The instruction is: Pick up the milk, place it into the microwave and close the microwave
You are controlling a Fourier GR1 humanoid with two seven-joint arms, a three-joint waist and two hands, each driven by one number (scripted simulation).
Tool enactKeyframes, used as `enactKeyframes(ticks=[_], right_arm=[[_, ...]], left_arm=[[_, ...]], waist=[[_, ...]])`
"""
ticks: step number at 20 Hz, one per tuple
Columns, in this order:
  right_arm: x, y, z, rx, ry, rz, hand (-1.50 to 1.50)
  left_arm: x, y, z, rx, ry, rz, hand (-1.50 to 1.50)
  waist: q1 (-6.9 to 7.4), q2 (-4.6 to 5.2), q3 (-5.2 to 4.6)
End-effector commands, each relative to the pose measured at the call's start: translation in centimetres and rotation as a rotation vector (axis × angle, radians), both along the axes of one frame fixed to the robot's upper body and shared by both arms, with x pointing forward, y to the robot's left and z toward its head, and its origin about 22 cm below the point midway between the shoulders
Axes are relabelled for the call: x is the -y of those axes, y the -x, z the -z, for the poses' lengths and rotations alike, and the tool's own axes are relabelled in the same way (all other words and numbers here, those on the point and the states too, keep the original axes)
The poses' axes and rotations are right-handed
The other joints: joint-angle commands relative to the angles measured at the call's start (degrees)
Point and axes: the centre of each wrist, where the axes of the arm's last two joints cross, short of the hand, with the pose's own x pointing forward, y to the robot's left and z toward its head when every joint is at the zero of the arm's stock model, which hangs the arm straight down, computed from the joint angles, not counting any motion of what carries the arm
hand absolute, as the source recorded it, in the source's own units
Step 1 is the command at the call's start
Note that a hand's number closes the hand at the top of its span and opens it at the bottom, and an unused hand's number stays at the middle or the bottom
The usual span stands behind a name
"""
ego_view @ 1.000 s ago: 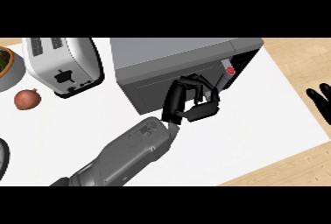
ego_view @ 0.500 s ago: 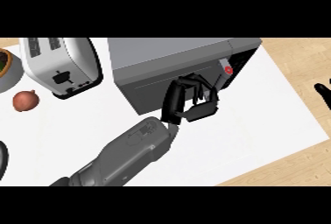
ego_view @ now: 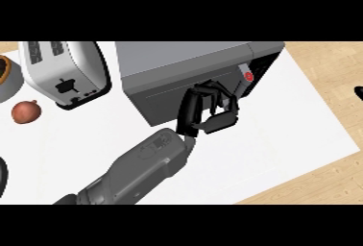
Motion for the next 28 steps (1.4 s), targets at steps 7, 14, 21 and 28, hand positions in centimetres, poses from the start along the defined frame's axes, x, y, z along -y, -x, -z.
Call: enactKeyframes(ticks=[7, 14, 21, 28], right_arm=[[0.6, -0.2, -1.4, 0.002, 0.011, 0.001, -1.50], [0.4, -0.4, -1.8, 0.002, -0.001, -0.055, -1.50], [0.4, -0.5, -2.3, -0.011, 0.009, -0.112, -1.50], [0.5, -0.5, -2.6, -0.023, 0.017, -0.145, -1.50]], left_arm=[[-0.5, -2.4, -1.0, 0.005, -0.002, -0.056, 1.50], [-0.5, -2.4, -0.8, 0.012, 0.007, -0.062, 1.50], [-0.3, -2.6, -1.0, 0.008, 0.024, -0.046, 1.50], [-0.2, -2.9, -1.4, 0.017, 0.029, -0.064, 1.50]], waist=[[-0.89, 0.98, -0.02], [-0.47, 1.23, 0.03], [-0.19, 0.95, 0.04], [-0.47, 1.09, 0.11]])
